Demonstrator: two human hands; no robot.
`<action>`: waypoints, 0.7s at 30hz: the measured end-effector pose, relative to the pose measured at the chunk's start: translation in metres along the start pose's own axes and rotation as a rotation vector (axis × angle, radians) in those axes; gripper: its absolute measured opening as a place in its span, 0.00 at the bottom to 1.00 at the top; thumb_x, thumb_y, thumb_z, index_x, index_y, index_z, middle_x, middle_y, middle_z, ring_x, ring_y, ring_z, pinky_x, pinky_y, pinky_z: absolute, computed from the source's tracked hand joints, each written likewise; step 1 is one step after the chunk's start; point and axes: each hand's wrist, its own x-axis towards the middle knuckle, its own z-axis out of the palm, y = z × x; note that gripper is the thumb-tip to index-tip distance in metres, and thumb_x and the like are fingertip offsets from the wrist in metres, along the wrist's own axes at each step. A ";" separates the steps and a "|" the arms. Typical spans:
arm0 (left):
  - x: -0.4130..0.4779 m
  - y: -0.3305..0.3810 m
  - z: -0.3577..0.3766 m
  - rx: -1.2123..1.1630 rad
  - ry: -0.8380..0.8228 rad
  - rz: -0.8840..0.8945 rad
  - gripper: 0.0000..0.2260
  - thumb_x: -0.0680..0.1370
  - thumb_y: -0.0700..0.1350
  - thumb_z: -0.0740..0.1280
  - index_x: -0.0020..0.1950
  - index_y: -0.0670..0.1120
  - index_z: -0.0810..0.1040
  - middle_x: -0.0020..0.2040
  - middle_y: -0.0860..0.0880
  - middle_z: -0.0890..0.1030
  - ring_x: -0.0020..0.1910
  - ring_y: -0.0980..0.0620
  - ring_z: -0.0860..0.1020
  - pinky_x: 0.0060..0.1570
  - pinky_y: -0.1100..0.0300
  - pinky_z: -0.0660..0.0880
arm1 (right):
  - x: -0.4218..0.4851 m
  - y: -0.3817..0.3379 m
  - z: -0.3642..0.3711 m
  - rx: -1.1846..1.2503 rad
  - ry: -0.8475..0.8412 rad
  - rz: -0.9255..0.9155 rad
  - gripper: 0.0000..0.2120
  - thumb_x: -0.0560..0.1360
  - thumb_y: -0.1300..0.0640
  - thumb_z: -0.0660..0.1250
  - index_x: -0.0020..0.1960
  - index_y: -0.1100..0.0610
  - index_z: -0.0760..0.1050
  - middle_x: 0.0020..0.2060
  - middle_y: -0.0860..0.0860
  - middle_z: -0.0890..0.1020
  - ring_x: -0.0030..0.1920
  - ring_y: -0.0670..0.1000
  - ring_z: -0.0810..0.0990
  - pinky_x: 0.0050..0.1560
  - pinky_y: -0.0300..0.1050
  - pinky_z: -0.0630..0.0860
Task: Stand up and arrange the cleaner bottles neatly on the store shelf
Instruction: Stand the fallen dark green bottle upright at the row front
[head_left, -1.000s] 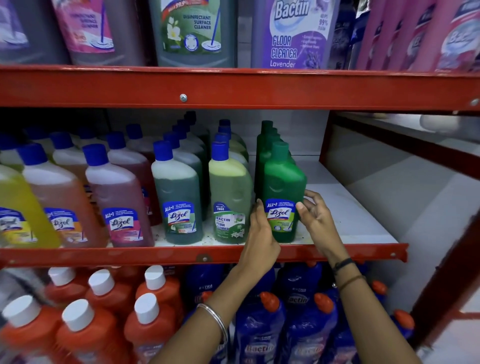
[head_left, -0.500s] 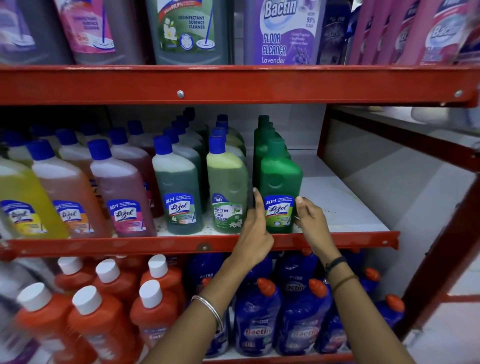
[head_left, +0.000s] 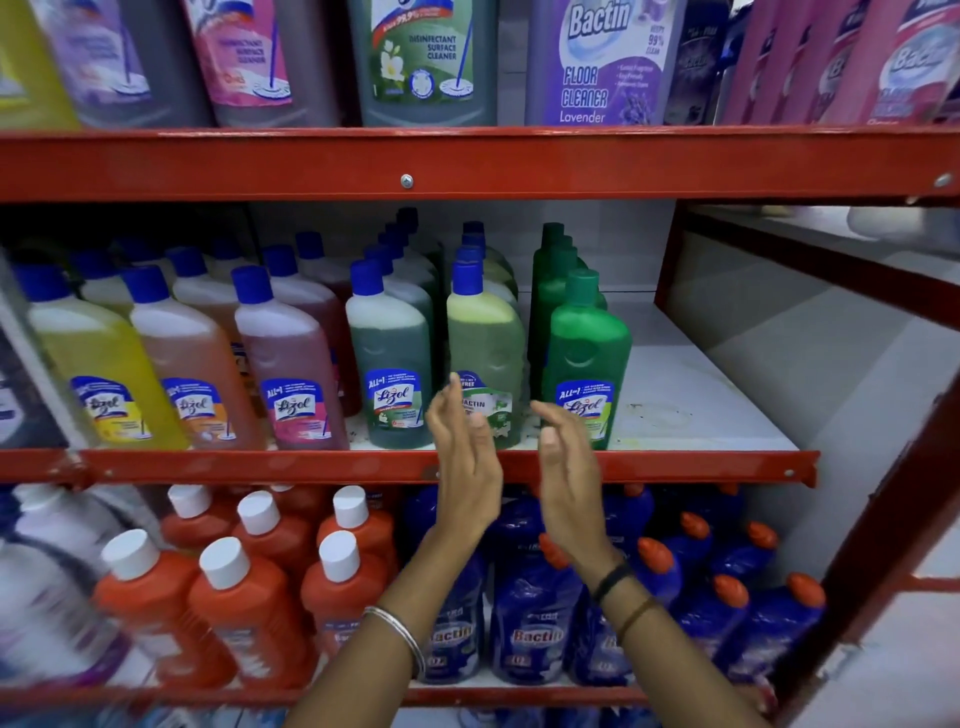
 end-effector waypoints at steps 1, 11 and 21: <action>0.005 -0.002 -0.005 -0.012 -0.037 -0.063 0.36 0.70 0.70 0.38 0.75 0.55 0.47 0.74 0.54 0.51 0.72 0.60 0.50 0.68 0.63 0.50 | 0.000 0.000 0.010 0.002 -0.089 0.056 0.37 0.73 0.30 0.45 0.70 0.54 0.66 0.67 0.46 0.69 0.67 0.38 0.67 0.68 0.30 0.60; 0.028 -0.002 -0.025 0.158 -0.278 -0.245 0.37 0.69 0.68 0.34 0.75 0.54 0.43 0.77 0.44 0.57 0.73 0.47 0.60 0.67 0.57 0.55 | 0.045 -0.017 0.042 0.117 -0.117 0.445 0.34 0.77 0.37 0.37 0.77 0.54 0.46 0.78 0.48 0.50 0.77 0.46 0.49 0.74 0.42 0.45; 0.011 -0.003 -0.036 0.149 -0.324 -0.201 0.44 0.62 0.74 0.31 0.74 0.54 0.39 0.77 0.45 0.56 0.75 0.48 0.56 0.74 0.49 0.51 | 0.038 -0.015 0.035 0.225 -0.148 0.492 0.61 0.52 0.15 0.40 0.77 0.49 0.52 0.77 0.48 0.57 0.77 0.48 0.56 0.78 0.55 0.52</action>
